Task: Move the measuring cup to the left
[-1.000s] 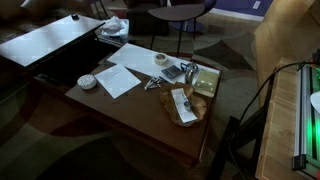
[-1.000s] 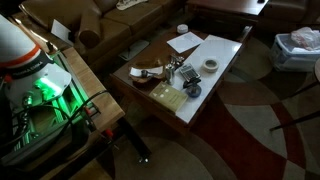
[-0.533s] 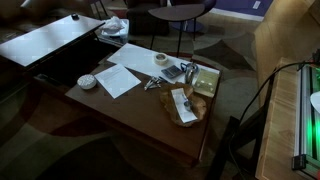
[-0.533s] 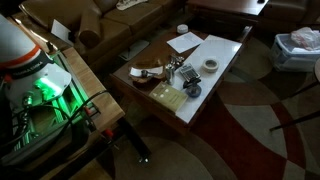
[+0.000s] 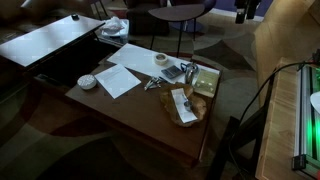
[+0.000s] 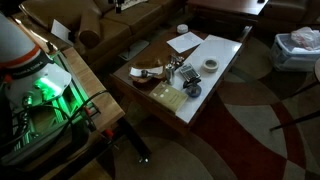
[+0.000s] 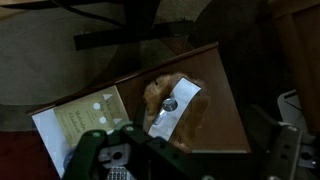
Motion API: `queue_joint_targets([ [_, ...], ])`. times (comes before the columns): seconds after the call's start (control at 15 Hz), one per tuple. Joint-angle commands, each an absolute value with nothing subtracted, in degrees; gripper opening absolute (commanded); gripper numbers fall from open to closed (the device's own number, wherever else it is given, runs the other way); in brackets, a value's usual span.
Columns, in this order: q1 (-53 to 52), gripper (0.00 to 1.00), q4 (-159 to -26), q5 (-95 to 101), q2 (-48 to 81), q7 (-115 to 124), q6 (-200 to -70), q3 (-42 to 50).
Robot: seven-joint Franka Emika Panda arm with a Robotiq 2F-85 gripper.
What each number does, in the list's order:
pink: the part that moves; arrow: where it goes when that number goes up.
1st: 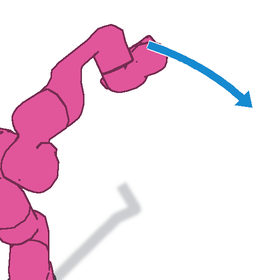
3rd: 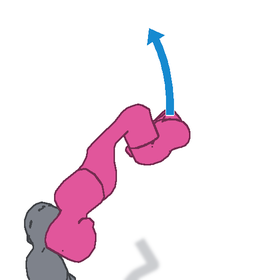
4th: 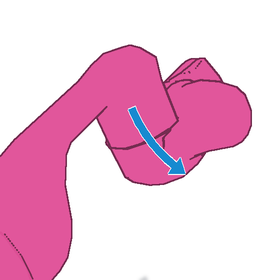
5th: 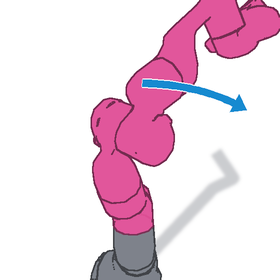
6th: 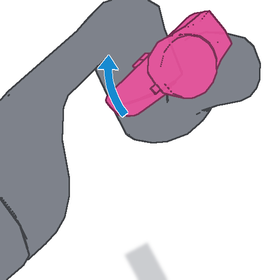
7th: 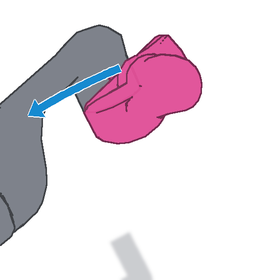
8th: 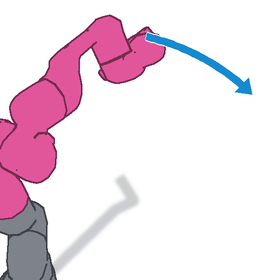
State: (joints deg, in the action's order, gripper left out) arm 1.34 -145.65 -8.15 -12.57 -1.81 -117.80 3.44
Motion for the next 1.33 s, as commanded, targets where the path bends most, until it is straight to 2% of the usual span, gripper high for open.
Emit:
queue_joint_targets([
  [0.0,1.63,1.0,-145.54,-8.16,-13.04,-1.84,-117.64,3.26],
  [0.07,1.63,1.0,-145.54,-8.15,-13.4,-1.84,-117.62,3.26],
  [0.4,1.94,1.0,-143.96,-13.77,3.44,-3.28,-127.88,4.45],
  [0.8,5.04,1.0,-136.12,-27.7,25.07,-21.02,-123.22,-0.08],
  [0.87,4.17,1.0,-141.85,-25.22,17.29,-16.76,-126.5,0.5],
  [1.07,5.37,1.0,-137.63,-25.72,24.52,-19.03,-125.59,-0.9],
  [1.27,5.67,1.0,-136.33,-25.73,25.33,-19.2,-124.6,-0.97],
])
